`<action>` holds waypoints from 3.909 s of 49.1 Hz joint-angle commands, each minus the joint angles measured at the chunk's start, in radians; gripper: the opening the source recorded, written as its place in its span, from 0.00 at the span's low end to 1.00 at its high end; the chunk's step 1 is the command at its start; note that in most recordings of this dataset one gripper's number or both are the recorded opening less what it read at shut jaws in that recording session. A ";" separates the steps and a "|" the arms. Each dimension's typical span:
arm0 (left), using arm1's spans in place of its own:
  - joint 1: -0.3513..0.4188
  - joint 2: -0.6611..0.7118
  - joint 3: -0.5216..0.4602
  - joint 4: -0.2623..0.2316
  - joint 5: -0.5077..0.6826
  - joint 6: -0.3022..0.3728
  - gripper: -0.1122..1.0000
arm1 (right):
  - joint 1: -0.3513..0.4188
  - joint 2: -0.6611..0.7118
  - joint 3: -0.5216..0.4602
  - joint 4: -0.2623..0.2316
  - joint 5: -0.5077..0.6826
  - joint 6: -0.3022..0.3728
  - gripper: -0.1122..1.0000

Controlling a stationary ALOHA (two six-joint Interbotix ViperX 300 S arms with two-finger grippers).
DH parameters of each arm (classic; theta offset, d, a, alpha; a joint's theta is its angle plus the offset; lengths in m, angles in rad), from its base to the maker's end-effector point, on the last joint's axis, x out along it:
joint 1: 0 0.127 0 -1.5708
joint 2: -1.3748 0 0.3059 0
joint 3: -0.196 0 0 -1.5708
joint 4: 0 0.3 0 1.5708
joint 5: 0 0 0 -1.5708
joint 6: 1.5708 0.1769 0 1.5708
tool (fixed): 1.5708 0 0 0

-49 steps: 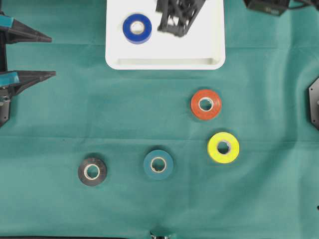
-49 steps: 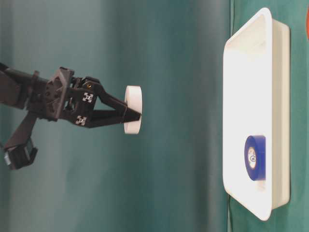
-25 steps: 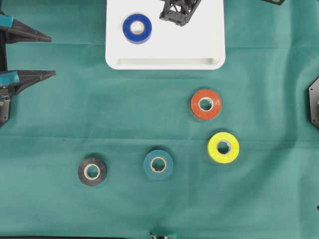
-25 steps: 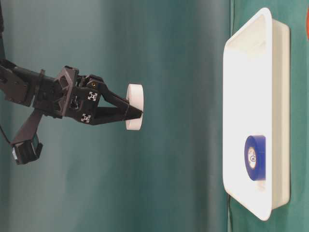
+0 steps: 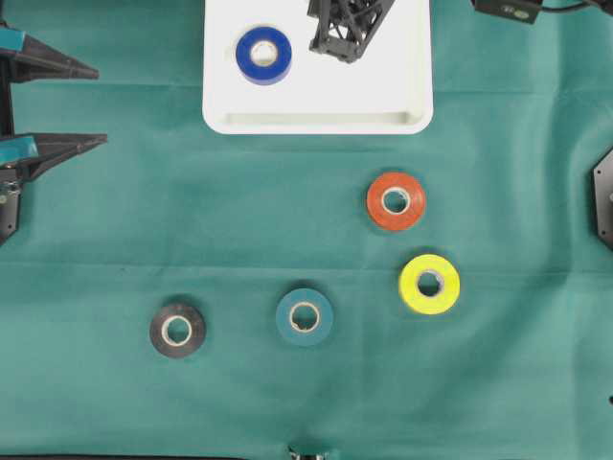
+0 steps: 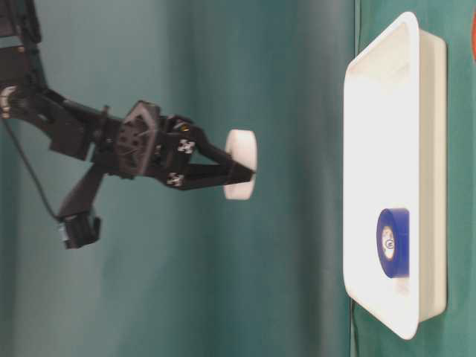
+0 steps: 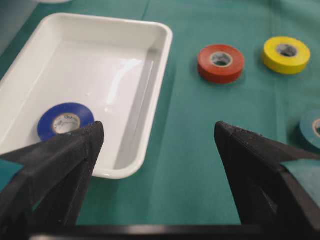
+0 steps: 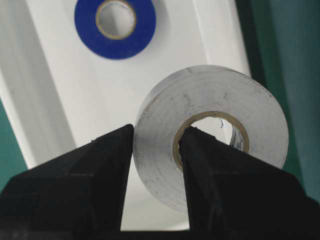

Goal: Pick up the tape from a random location and place it into the white case.

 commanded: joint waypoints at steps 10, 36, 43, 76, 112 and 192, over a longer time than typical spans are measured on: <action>0.003 0.009 -0.011 0.002 -0.005 -0.002 0.98 | -0.018 0.041 0.060 0.048 -0.120 0.002 0.39; 0.003 0.011 -0.011 0.002 -0.006 -0.003 0.98 | -0.034 0.140 0.147 0.055 -0.314 0.012 0.39; 0.003 0.011 -0.011 0.000 -0.006 -0.003 0.98 | -0.035 0.167 0.167 0.064 -0.345 0.012 0.39; 0.003 0.011 -0.011 0.000 -0.006 -0.005 0.98 | -0.035 0.196 0.172 0.072 -0.359 0.005 0.39; 0.003 0.011 -0.011 0.000 -0.005 -0.005 0.98 | -0.035 0.161 0.170 0.066 -0.354 0.011 0.89; 0.015 0.011 -0.012 0.002 -0.005 -0.005 0.98 | 0.000 -0.216 0.117 -0.005 -0.112 0.044 0.90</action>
